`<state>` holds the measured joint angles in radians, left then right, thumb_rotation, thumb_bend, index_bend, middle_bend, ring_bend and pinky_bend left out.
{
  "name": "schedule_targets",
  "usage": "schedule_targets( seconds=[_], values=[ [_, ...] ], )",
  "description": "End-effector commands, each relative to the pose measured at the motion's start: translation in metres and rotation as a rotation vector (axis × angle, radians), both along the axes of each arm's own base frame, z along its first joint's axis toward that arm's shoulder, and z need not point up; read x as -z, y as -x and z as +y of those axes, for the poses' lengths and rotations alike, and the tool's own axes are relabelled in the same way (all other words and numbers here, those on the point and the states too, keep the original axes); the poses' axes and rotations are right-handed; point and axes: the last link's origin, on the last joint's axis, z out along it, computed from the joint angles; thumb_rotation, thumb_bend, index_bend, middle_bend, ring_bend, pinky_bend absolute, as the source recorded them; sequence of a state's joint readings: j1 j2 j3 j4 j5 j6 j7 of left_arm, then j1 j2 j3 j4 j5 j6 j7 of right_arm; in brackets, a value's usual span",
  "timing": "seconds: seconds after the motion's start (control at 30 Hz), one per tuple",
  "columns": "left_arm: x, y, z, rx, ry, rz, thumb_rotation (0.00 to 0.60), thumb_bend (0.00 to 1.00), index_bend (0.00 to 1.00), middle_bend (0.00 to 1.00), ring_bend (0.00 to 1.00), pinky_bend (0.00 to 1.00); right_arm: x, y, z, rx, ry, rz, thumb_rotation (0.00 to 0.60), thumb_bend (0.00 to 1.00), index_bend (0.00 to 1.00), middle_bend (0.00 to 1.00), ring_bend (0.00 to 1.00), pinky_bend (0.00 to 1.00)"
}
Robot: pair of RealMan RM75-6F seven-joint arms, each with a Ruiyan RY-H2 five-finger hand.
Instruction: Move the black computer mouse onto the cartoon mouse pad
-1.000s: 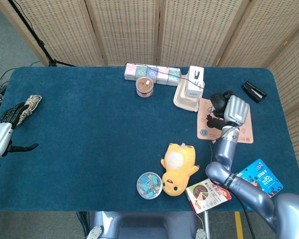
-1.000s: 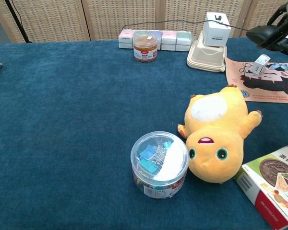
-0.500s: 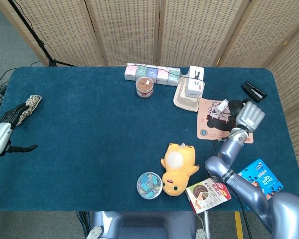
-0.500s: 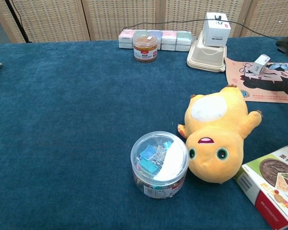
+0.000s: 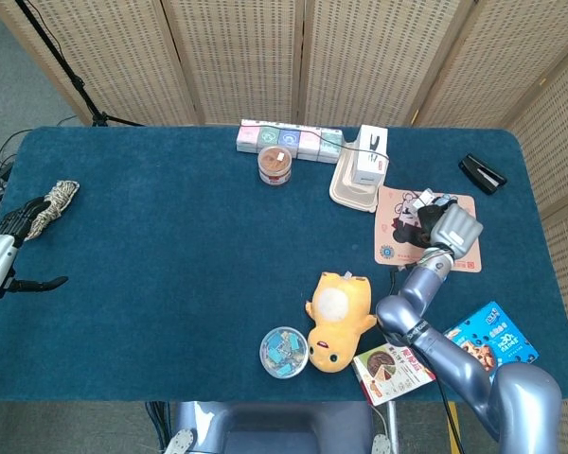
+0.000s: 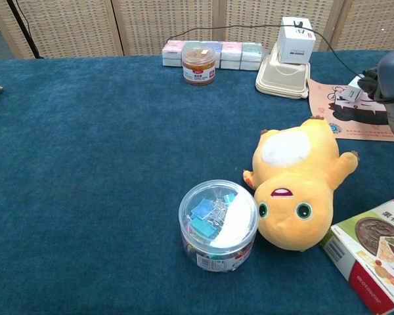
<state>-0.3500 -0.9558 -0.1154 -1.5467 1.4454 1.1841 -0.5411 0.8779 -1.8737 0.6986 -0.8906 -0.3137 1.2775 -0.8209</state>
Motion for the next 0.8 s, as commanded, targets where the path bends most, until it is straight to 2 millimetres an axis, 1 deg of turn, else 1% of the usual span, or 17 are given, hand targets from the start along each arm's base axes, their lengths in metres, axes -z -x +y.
schedule_targets(
  seconds=[0.03,0.23,0.43,0.8],
  values=[
    [-0.001,0.001,0.000,-0.001,0.000,-0.003,0.600,0.00,0.00,0.00,0.00,0.00,0.004,0.001,-0.001,0.019,-0.008,-0.006,0.600,0.47,0.41,0.46,0.43,0.52],
    [0.001,0.000,0.001,0.000,0.007,-0.001,0.600,0.00,0.00,0.00,0.00,0.00,0.001,0.009,0.004,0.038,-0.003,0.002,0.600,0.47,0.41,0.46,0.43,0.52],
    [0.002,-0.001,0.000,0.006,0.011,0.005,0.600,0.00,0.00,0.00,0.00,0.00,0.010,0.014,0.007,0.059,-0.037,-0.027,0.600,0.47,0.41,0.46,0.43,0.52],
    [-0.002,0.002,0.000,-0.006,-0.002,-0.007,0.600,0.00,0.00,0.00,0.00,0.00,0.026,0.015,0.002,0.022,-0.034,-0.061,0.600,0.47,0.41,0.46,0.43,0.52]
  ],
)
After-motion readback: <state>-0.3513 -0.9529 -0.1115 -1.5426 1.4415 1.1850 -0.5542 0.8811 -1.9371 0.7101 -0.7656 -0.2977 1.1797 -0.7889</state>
